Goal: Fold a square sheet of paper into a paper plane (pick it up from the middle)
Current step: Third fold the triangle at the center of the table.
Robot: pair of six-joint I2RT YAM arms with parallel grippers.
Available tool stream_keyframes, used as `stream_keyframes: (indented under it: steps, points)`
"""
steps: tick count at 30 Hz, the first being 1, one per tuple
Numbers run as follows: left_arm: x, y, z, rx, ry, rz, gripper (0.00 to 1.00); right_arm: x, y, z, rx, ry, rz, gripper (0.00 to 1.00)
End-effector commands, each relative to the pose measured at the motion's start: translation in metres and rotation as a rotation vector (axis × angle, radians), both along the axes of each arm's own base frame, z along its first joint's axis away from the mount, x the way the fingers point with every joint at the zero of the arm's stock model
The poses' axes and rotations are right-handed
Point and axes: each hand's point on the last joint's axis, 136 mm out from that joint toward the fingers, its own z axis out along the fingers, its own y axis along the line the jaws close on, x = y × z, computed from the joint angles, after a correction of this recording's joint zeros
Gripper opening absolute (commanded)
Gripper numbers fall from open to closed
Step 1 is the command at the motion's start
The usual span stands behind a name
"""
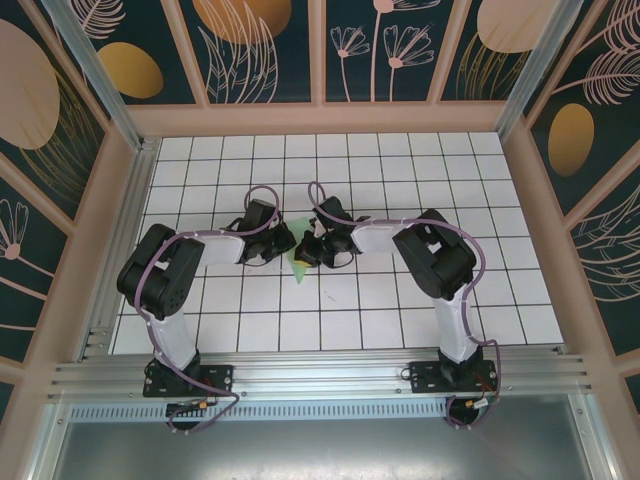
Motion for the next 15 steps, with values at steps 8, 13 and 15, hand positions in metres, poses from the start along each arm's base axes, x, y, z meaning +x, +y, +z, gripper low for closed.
stream_keyframes:
  steps: [8,13,15]
  points:
    - [-0.009,0.007,-0.016,0.035,0.036,-0.011,0.1,0.005,-0.011,-0.002,-0.006,-0.015,-0.062,0.0]
    - [-0.009,0.006,-0.015,0.035,0.036,-0.011,0.1,0.006,-0.011,0.006,0.026,-0.031,-0.068,0.0]
    - [-0.009,0.007,-0.016,0.036,0.037,-0.011,0.1,0.007,-0.01,0.006,0.03,-0.032,-0.066,0.0]
